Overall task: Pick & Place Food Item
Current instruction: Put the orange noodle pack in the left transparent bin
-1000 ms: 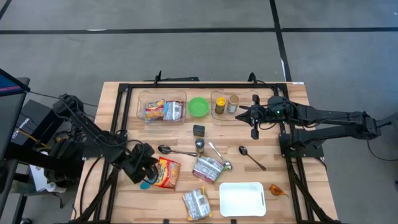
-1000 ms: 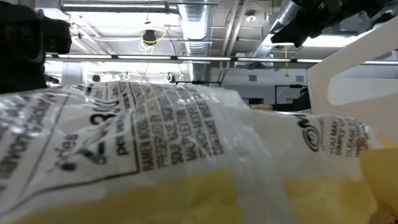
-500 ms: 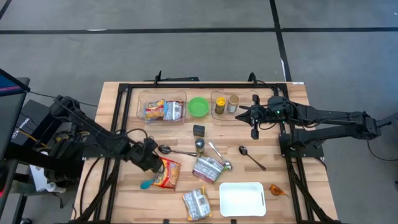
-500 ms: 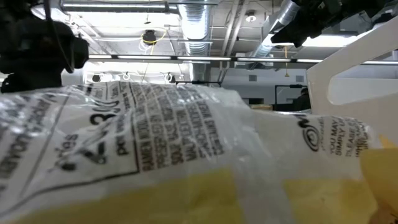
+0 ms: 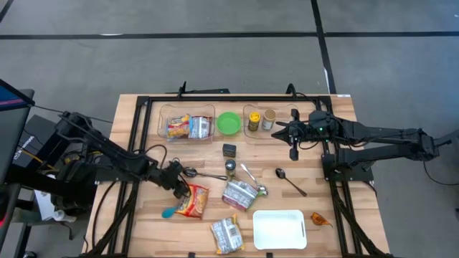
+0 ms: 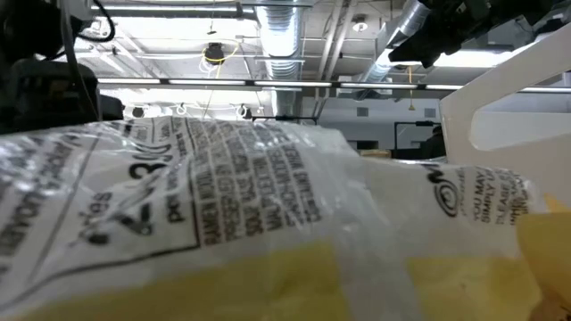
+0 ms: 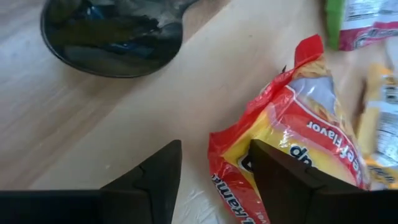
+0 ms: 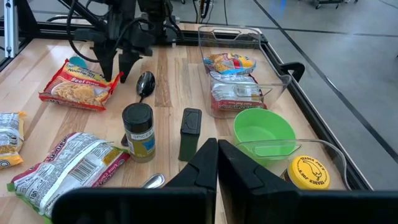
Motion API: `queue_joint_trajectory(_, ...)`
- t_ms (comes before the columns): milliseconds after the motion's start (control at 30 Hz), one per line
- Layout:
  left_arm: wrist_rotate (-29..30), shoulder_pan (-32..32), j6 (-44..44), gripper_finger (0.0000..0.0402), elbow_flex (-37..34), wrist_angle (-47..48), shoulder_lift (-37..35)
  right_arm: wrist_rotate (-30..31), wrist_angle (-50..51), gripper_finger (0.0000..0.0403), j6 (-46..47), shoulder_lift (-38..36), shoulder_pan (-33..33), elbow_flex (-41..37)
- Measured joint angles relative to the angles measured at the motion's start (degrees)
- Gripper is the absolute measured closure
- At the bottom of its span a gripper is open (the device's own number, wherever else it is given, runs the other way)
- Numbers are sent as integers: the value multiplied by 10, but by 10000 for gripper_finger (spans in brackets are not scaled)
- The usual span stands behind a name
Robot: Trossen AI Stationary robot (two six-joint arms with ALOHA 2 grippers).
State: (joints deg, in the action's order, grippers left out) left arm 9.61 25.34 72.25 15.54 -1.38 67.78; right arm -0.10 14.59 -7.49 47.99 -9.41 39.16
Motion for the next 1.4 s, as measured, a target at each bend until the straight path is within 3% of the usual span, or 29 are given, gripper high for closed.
queue_joint_trajectory(167,0,0,0,226,-42,-90,0,0,0,398,0,0,0,0)
queue_joint_trajectory(400,2,0,-7,256,-69,-147,1,0,0,398,0,0,0,0)
queue_joint_trajectory(833,9,0,-46,347,-70,-175,1,0,0,398,0,0,0,0)
queue_joint_trajectory(1033,10,1,-99,394,-70,-241,1,0,0,398,0,0,0,0)
queue_joint_trajectory(1400,10,1,-183,400,-70,-357,1,0,0,398,0,0,0,0)
